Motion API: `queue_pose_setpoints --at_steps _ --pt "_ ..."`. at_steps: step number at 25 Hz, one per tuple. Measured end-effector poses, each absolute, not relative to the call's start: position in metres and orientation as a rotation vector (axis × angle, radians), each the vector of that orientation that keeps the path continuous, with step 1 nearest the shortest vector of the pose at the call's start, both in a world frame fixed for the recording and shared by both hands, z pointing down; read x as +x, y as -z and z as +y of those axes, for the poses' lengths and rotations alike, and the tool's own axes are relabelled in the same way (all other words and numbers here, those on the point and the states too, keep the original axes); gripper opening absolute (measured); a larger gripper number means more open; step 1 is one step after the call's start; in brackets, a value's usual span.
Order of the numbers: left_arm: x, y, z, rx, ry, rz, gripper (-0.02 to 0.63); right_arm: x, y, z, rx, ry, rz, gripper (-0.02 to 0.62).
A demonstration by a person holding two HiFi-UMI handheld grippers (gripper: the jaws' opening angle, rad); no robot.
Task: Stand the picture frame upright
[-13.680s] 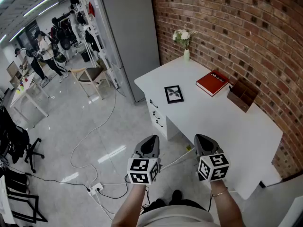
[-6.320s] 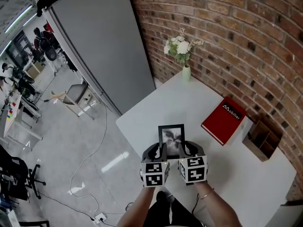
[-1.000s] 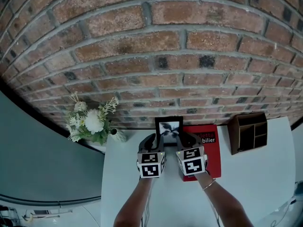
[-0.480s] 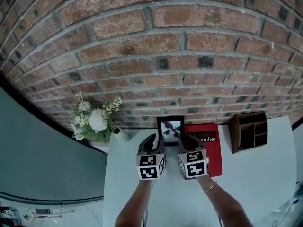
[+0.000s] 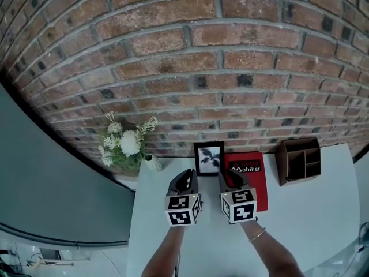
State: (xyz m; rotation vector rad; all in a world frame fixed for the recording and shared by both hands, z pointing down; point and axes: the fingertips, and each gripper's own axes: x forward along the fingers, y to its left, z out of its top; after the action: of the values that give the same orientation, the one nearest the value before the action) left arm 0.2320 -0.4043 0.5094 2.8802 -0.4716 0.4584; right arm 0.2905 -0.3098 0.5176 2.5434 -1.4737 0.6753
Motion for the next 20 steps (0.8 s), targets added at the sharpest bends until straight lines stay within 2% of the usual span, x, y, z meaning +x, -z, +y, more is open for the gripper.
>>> queue_pose_setpoints --at_steps 15,20 --pt "0.163 -0.47 -0.361 2.893 -0.356 -0.503 0.006 0.238 -0.488 -0.255 2.572 -0.673 -1.549 0.072" --pt "0.139 -0.463 -0.345 2.896 -0.347 -0.507 0.003 0.224 -0.482 -0.231 2.586 -0.676 -1.544 0.046"
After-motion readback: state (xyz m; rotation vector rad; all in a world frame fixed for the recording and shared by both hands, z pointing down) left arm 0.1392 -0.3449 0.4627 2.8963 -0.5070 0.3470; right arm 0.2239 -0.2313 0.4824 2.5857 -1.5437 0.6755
